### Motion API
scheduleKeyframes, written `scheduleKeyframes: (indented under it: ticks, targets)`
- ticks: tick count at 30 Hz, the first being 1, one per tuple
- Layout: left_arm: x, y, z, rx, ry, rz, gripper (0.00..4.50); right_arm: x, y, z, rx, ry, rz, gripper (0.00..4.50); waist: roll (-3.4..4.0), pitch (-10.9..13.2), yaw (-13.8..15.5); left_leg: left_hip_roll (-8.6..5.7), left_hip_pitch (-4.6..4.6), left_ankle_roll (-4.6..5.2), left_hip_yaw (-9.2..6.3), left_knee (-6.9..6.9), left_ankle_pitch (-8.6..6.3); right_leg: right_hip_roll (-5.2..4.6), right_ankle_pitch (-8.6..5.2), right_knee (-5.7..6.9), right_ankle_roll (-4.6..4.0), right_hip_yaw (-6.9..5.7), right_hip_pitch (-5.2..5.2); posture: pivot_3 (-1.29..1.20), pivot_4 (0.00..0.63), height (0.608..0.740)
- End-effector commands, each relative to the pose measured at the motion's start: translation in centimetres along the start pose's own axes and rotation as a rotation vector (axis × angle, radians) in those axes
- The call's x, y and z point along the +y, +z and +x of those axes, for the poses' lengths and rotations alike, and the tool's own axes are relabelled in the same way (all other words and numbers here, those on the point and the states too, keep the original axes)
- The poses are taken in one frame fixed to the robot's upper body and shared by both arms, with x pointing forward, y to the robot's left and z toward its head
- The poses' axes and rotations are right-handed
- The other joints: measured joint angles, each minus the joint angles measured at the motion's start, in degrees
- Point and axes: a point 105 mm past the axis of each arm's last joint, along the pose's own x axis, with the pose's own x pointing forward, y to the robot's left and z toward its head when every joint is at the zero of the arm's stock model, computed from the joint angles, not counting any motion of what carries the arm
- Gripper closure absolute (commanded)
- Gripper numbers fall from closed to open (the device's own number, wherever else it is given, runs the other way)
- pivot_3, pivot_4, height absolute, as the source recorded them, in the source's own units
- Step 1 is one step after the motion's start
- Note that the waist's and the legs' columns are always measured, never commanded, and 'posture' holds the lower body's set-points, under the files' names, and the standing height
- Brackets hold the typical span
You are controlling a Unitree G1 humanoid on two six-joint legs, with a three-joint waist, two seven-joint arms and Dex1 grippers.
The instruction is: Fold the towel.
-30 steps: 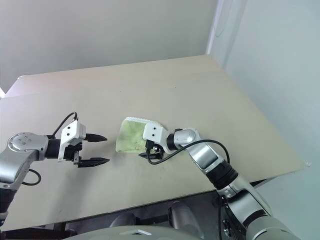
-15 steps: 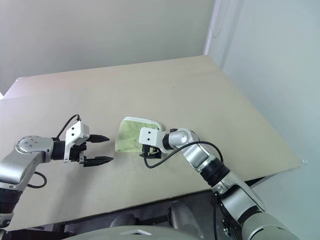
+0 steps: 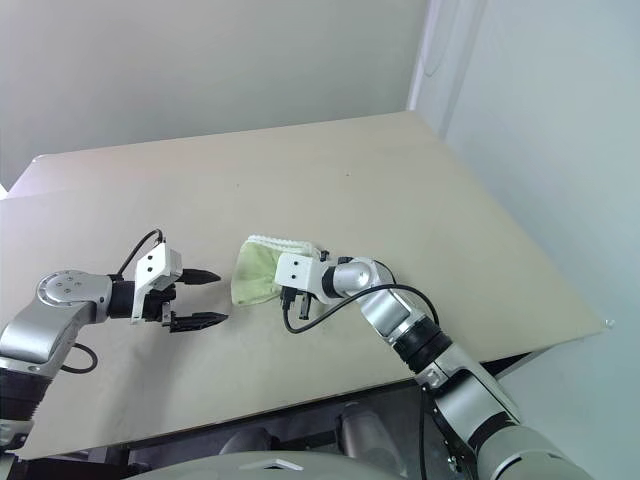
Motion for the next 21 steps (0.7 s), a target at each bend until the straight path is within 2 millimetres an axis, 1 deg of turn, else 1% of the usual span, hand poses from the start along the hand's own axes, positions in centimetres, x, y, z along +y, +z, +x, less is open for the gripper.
scheduleKeyframes:
  ticks: [1,3,5,7,8,11,14,16,18,20,21]
  targets:
    - [0.7,1.0,-0.1,-0.018,0.011,0.040,0.00,-2.3,4.0,-2.4,-0.185,-0.059,0.100,4.47,0.01,0.01,0.14,0.00,-0.02,0.00,-0.01,0.00,0.00,0.00,0.00,0.00,0.00,0.00,0.00,0.00,0.000,0.740]
    - [1.1,1.1,-0.1,-0.022,0.023,0.037,0.00,-3.5,5.7,-4.4,-0.289,-0.076,0.185,4.47,0.02,0.01,0.19,0.00,-0.05,0.00,-0.03,0.00,0.00,0.00,0.00,0.00,0.00,-0.02,-0.02,0.00,0.000,0.740]
    - [1.4,1.1,0.0,-0.019,0.031,0.041,0.00,-4.3,6.9,-6.3,-0.365,-0.080,0.247,4.47,0.02,0.01,0.23,0.00,-0.09,0.00,-0.04,-0.01,0.00,0.00,0.04,-0.02,0.07,-0.02,-0.05,0.00,0.000,0.740]
    - [1.4,1.1,0.2,-0.020,0.031,0.045,0.00,-4.9,7.2,-8.0,-0.402,-0.093,0.289,4.47,0.01,0.01,0.29,0.00,-0.13,0.00,-0.06,-0.03,0.00,-0.01,0.10,-0.07,0.18,-0.05,-0.05,0.00,0.000,0.740]
    - [1.4,1.1,0.3,-0.023,0.032,0.046,0.00,-5.3,7.1,-8.8,-0.404,-0.108,0.303,4.47,0.02,0.01,0.30,0.00,-0.13,0.00,-0.06,-0.05,0.00,-0.01,0.10,-0.09,0.18,-0.05,-0.05,0.00,0.000,0.740]
    - [1.6,1.0,0.6,-0.028,0.033,0.046,0.00,-6.7,5.9,-10.7,-0.369,-0.196,0.319,4.47,0.03,0.02,0.33,-0.01,-0.14,0.00,-0.06,-0.07,0.00,-0.02,0.09,-0.13,0.17,-0.06,-0.05,0.00,0.000,0.740]
    - [1.8,0.7,0.8,-0.030,0.028,0.048,0.00,-8.3,4.0,-12.8,-0.283,-0.324,0.287,4.47,0.03,0.02,0.32,-0.01,-0.13,0.00,-0.05,-0.06,0.00,-0.02,0.00,-0.12,0.01,-0.06,-0.05,0.00,0.000,0.740]
    - [1.9,0.6,1.0,-0.029,0.025,0.052,0.00,-8.9,3.0,-13.5,-0.234,-0.373,0.264,4.47,0.03,0.02,0.27,-0.01,-0.13,0.00,-0.04,-0.06,0.00,-0.01,-0.01,-0.12,0.01,-0.06,-0.05,0.00,0.000,0.740]
    - [2.1,0.5,1.1,-0.029,0.024,0.055,0.00,-9.0,1.7,-14.1,-0.175,-0.406,0.245,4.47,0.03,0.02,0.26,-0.01,-0.12,0.00,-0.03,-0.07,0.00,-0.01,-0.01,-0.12,0.01,-0.05,-0.05,0.00,0.000,0.740]
    - [2.2,0.5,1.3,-0.032,0.024,0.059,0.00,-8.2,0.1,-14.2,-0.120,-0.411,0.234,4.47,0.03,0.02,0.33,-0.01,-0.12,0.00,-0.02,-0.08,0.00,0.00,-0.01,-0.13,0.02,-0.05,-0.05,0.00,0.000,0.740]
    - [2.3,0.5,1.4,-0.033,0.024,0.061,0.00,-7.9,-0.4,-14.1,-0.109,-0.410,0.232,4.47,0.02,0.01,0.36,-0.01,-0.13,0.00,-0.02,-0.09,0.00,0.00,-0.01,-0.15,0.02,-0.05,-0.05,0.00,0.000,0.740]
